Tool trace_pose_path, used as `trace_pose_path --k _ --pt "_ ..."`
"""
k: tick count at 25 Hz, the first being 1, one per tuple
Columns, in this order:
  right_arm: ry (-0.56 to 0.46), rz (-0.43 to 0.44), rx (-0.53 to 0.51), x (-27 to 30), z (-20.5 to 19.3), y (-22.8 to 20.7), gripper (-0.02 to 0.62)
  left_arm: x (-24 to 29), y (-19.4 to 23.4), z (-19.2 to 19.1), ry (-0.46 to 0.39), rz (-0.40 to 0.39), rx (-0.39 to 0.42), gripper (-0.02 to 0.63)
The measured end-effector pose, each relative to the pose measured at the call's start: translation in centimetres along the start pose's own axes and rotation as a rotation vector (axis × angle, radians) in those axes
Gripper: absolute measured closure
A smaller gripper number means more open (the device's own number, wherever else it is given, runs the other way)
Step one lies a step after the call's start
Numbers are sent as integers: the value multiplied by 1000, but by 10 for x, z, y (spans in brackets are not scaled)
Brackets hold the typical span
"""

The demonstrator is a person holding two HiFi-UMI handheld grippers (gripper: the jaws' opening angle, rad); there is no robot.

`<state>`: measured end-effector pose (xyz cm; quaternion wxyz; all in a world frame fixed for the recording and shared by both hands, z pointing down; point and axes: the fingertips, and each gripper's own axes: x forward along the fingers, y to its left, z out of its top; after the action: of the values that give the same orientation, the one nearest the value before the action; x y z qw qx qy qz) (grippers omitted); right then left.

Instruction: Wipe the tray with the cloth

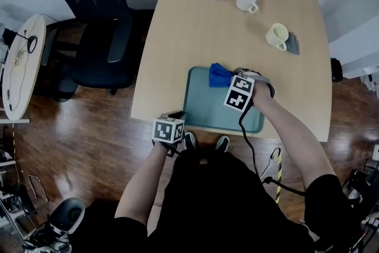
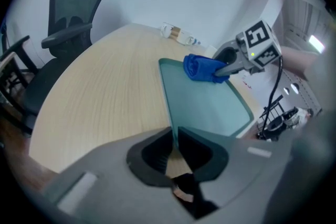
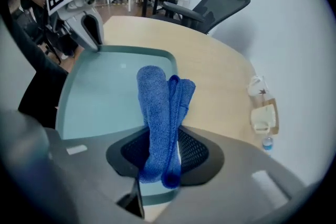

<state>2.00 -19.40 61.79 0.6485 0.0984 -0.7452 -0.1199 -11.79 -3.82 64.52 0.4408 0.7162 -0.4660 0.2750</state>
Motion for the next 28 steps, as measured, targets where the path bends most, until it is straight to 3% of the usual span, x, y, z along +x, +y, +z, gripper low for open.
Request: trace_pose_path --k 2,4,7,17,24,26,28 --pt "15 -60 -31 6 -7 -14 453 0 3 -1 2 12 2 566" --pt "-1 -59 -60 9 -8 -9 453 -2 5 0 1 28 0 567" --pt "-22 -26 -102 5 -10 13 453 -2 5 -2 1 31 -9 568" --pt "-34 124 -98 -32 -23 112 453 4 3 -3 -8 19 16 574" --pt "-61 330 -155 -64 -32 191 453 5 2 -3 -8 34 18 575" --pt "-60 337 -170 -63 -34 196 453 5 2 -3 -9 39 17 574" --pt "-42 280 -153 -54 -41 179 454 5 1 -2 -10 43 18 575"
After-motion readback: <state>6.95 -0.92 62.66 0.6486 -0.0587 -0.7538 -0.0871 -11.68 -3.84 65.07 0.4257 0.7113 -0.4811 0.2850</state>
